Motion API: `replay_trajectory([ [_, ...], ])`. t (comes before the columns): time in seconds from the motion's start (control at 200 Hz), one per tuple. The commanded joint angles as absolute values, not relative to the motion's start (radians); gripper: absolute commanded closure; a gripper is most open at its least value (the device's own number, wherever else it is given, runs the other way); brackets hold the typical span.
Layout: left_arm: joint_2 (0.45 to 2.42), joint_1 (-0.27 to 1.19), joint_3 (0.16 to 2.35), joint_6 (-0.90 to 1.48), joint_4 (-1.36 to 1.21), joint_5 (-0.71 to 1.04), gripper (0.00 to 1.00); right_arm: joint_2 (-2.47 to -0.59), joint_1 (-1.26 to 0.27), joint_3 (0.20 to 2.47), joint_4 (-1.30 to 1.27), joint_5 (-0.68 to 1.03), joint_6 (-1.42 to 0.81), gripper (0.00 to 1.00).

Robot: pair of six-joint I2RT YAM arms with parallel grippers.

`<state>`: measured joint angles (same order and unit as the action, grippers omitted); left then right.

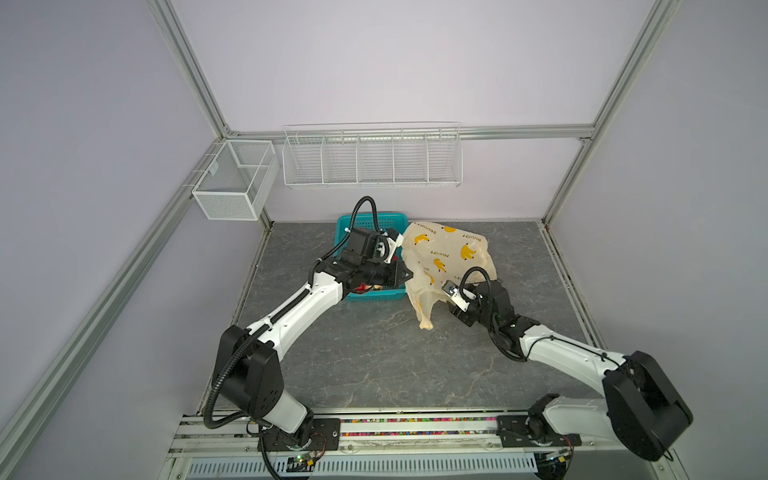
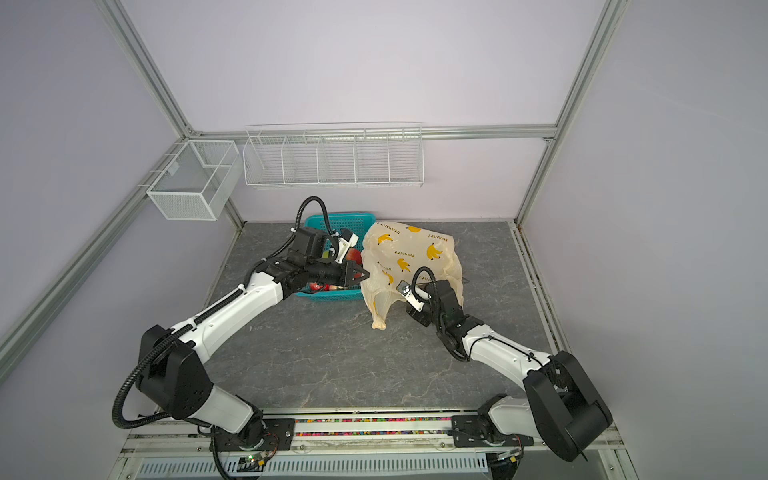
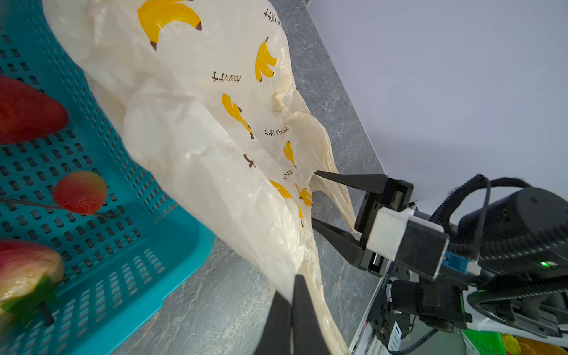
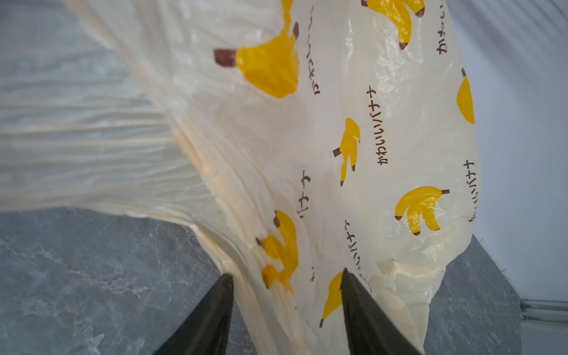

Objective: Place the fake fruits into the plastic bag and tie a complex knot
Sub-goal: 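Lift the bag with both grippers, pulling its mouth open upward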

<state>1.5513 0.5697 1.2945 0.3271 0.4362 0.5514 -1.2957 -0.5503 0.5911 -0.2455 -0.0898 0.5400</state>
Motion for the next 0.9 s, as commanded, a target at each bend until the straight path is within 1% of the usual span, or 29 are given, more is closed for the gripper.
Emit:
replay_trajectory([
  [0.0, 1.538, 0.569, 1.314, 0.309, 0.437, 0.564, 1.0, -1.272, -0.545, 0.583, -0.28, -0.101, 0.555, 0.42],
  [0.095, 1.54, 0.568, 1.314, 0.308, 0.437, 0.564, 1.0, -1.267, -0.54, 0.582, -0.281, -0.094, 0.558, 0.45],
  [0.21, 1.543, 0.569, 1.316, 0.307, 0.437, 0.563, 1.0, -1.263, -0.532, 0.58, -0.275, -0.068, 0.572, 0.45],
  [0.26, 1.542, 0.569, 1.316, 0.307, 0.437, 0.562, 1.0, -1.258, -0.53, 0.577, -0.275, -0.056, 0.575, 0.44],
  [0.335, 1.539, 0.568, 1.317, 0.307, 0.44, 0.563, 1.0, -1.263, -0.52, 0.577, -0.278, -0.059, 0.578, 0.37],
  [0.39, 1.538, 0.569, 1.315, 0.306, 0.44, 0.562, 1.0, -1.27, -0.517, 0.578, -0.281, -0.069, 0.582, 0.37],
  [0.45, 1.539, 0.569, 1.314, 0.305, 0.44, 0.561, 1.0, -1.275, -0.512, 0.578, -0.285, -0.068, 0.582, 0.38],
  [0.55, 1.541, 0.568, 1.313, 0.306, 0.441, 0.563, 1.0, -1.278, -0.496, 0.583, -0.281, -0.046, 0.581, 0.45],
  [0.62, 1.543, 0.57, 1.314, 0.306, 0.44, 0.564, 1.0, -1.29, -0.494, 0.59, -0.276, -0.051, 0.586, 0.47],
  [0.895, 1.546, 0.57, 1.319, 0.313, 0.433, 0.58, 1.0, -1.373, -0.495, 0.601, -0.342, -0.052, 0.587, 0.43],
])
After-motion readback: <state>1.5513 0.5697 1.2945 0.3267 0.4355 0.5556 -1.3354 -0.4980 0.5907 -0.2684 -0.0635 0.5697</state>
